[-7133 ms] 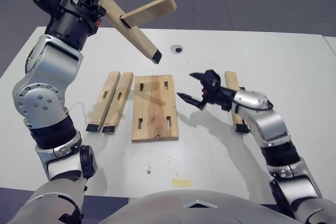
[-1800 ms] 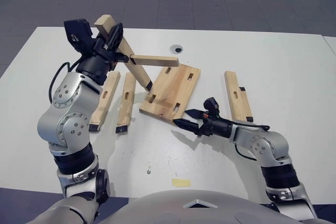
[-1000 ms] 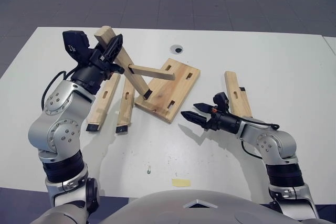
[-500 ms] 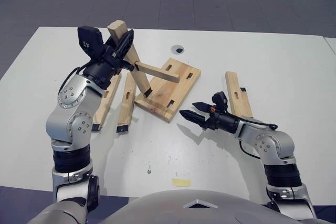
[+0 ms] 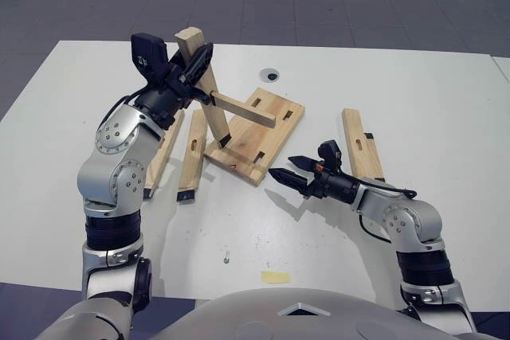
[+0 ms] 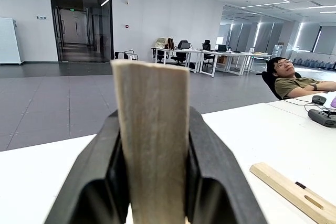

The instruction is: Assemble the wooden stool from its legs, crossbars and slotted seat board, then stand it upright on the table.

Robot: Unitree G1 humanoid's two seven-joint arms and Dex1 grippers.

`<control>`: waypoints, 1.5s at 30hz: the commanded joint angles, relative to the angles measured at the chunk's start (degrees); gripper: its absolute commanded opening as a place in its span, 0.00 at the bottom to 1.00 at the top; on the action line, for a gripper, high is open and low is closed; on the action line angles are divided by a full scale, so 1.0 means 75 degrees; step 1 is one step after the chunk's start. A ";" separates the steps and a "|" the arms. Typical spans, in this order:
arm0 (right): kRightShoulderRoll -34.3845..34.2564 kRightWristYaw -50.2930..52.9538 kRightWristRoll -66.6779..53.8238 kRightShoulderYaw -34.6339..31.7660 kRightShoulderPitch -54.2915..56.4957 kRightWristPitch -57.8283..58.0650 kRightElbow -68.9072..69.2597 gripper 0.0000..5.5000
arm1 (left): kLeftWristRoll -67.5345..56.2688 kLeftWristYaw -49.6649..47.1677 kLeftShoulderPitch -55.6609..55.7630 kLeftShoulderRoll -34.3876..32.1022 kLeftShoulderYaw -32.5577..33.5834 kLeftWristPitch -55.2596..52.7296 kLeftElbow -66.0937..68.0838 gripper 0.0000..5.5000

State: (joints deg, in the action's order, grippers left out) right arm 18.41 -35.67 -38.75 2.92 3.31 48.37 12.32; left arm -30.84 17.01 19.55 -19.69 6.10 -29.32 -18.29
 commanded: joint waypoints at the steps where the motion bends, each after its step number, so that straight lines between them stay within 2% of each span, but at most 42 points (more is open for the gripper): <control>1: -0.0039 0.0067 0.0087 0.0029 -0.0025 -0.0045 -0.0016 0.98 | 0.0209 -0.0051 -0.0016 -0.0018 -0.0110 -0.0284 0.0206 0.18; 19: -0.0186 0.0061 0.0233 0.0056 -0.0069 -0.0112 -0.0061 0.98 | -0.0019 -0.0255 0.0828 -0.0026 0.0238 -0.0659 -0.0215 0.18; 27: -0.0190 0.0068 0.0251 0.0005 -0.0083 -0.0132 -0.0078 0.98 | -0.0086 -0.0396 0.0324 0.0079 0.0413 -0.0848 -0.0401 0.18; 31: -0.0206 0.0091 0.0256 -0.0019 -0.0052 -0.0129 -0.0108 0.98 | -0.0116 -0.0568 0.0380 0.0466 0.0513 -0.0645 -0.0057 0.18; 36: -0.0187 0.0081 0.0250 -0.0021 -0.0013 -0.0117 -0.0126 0.98 | -0.0004 -0.0508 0.0373 0.0538 0.0467 -0.0528 0.0160 0.18; 45: -0.0103 0.0068 0.0271 -0.0044 0.0004 -0.0105 -0.0147 0.98 | 0.0070 -0.0708 -0.0748 0.0409 0.0454 -0.0818 -0.0791 0.18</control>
State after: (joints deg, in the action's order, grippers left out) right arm 17.11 -35.38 -37.13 2.80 3.15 47.34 11.31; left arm -30.79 12.69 17.88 -16.08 9.24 -33.02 -22.52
